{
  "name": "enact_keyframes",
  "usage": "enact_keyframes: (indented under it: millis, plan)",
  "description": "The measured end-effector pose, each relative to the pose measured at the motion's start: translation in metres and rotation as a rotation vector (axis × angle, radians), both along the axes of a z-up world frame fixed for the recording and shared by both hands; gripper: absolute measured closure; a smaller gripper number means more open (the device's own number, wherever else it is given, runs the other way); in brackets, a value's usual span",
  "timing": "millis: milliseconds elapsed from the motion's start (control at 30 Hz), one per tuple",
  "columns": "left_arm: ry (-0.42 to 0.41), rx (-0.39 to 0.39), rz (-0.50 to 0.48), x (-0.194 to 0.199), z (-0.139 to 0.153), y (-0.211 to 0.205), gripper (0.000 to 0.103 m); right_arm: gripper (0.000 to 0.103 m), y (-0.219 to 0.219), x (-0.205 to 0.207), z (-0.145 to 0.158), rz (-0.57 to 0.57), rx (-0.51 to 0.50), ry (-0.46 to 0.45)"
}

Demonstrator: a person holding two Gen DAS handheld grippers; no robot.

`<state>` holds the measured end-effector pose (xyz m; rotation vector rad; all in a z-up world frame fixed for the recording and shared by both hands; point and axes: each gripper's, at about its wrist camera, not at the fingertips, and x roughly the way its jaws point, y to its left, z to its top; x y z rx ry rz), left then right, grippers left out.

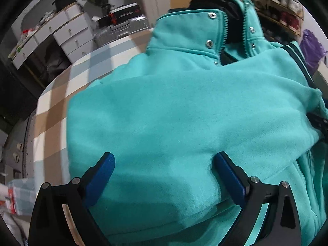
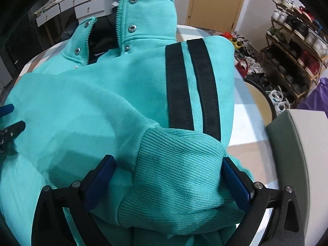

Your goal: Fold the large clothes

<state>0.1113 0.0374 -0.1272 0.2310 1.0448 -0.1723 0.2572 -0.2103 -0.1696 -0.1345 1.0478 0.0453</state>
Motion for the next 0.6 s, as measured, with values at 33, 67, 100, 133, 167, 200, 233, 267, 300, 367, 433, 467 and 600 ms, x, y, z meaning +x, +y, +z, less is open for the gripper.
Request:
enact_keyframes:
  millis: [33,67,100,133,167,200,233,267,300,367,433,467,600]
  plan:
    - [0.002,0.0,0.019,-0.001,0.002,0.004,0.007,0.001,0.003,0.0,0.001,0.008,-0.007,0.001]
    - [0.004,-0.002,0.044,-0.001,0.004,0.007,0.007,0.001,0.006,0.001,0.004,0.012,-0.011,0.002]
    - [0.005,-0.019,0.055,-0.005,0.01,0.008,0.007,0.003,0.004,0.003,0.007,0.011,-0.007,0.009]
    - [-0.001,-0.046,0.064,-0.009,0.016,0.008,0.007,0.005,-0.001,0.004,0.01,0.008,0.004,0.013]
    - [-0.01,-0.1,0.057,-0.014,0.023,0.007,0.007,0.007,-0.007,0.003,0.017,0.002,0.025,0.005]
    - [-0.02,-0.136,0.05,-0.016,0.027,0.007,0.007,0.01,-0.012,0.001,0.026,0.0,0.048,-0.018]
    - [-0.044,-0.164,0.069,-0.02,0.033,0.004,0.007,0.01,-0.012,-0.003,0.033,0.002,0.061,-0.04]
    - [-0.067,-0.194,0.069,-0.023,0.037,-0.001,0.007,0.01,-0.014,-0.005,0.044,0.01,0.071,-0.07]
    - [-0.073,-0.207,0.067,-0.024,0.037,-0.004,0.007,0.01,-0.013,-0.004,0.051,0.02,0.072,-0.092]
    - [-0.039,-0.19,0.076,-0.013,0.028,-0.015,0.007,0.01,-0.006,0.001,0.062,0.043,0.051,-0.123]
    - [0.022,-0.173,0.088,0.002,0.013,-0.027,0.007,0.009,0.004,0.012,0.065,0.09,0.022,-0.137]
    - [0.046,-0.156,0.095,0.01,0.003,-0.033,0.007,0.01,0.01,0.02,0.061,0.109,-0.015,-0.129]
    - [0.058,-0.092,0.117,0.022,-0.02,-0.042,0.006,0.01,0.027,0.048,0.013,0.114,-0.21,-0.005]
